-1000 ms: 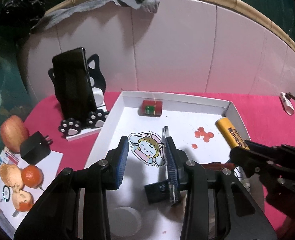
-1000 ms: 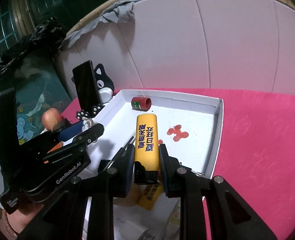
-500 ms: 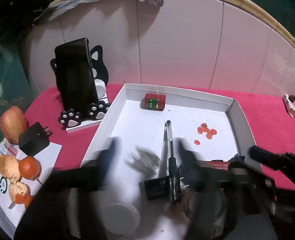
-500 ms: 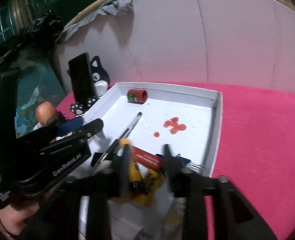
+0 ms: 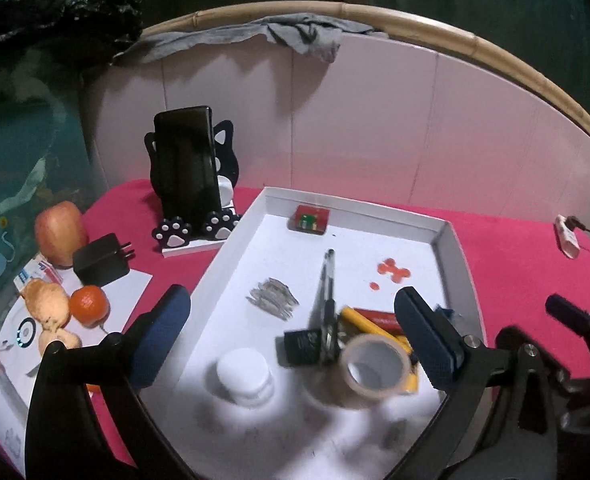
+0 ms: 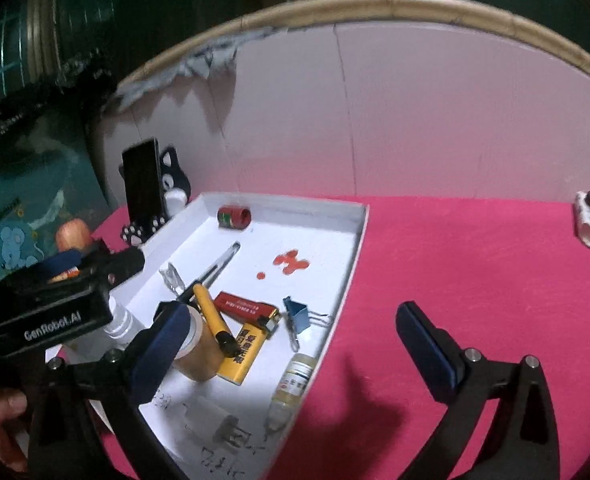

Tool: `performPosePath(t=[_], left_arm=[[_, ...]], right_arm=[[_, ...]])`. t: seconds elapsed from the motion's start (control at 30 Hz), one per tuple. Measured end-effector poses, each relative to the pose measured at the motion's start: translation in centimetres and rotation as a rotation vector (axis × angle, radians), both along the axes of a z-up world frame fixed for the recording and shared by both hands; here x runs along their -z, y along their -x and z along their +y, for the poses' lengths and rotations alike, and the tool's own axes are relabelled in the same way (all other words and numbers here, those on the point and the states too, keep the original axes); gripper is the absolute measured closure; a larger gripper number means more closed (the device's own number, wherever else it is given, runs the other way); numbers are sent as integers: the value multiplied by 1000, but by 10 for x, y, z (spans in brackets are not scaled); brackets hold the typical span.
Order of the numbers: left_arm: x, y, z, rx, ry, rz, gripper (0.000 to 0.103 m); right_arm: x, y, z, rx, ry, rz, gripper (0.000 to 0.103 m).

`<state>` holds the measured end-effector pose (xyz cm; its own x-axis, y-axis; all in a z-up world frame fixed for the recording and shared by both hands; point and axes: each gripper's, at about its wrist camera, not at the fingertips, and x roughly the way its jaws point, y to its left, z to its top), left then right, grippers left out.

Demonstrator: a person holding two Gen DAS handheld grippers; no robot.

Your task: Organize rigid objects

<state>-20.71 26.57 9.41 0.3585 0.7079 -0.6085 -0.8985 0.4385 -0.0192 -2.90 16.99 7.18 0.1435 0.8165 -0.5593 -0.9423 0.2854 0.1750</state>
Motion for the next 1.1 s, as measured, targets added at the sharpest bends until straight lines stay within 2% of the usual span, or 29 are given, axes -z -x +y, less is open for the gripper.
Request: performPosePath(t=[0.2,0.27,0.37,0.5,0.6,0.7,0.77,1.1], left_arm=[[-21,0,-33,-72,-112,93,0],[-32,2,-46,-79,-132,83,0],[-48,6,-64,-31,-136,22,0],[-61,8,-89,-69,-179,11,0],[-61,6,-100,-49,-155,30,0],[-56,4,-108,1,-94,13,0],[-53,4,-116,-6,-101,28,0],[-60,15,-143,-13,-102,-2,0]], right_arm=[[-25,1,-37,42,-104,-52,0],[-33,1,-52,73,-131,-91,0],[-42,0,-64,110,-129,-136,0],[-50,-5,-85,140,-142,-140,0],[-53,-7,-99,163,-136,-150,0],[-51,-4,-109,158,-124,-206,0],[-49,-3,-120,161,-146,-214,0],[-56,-8,-165,139,-252,-105,0]])
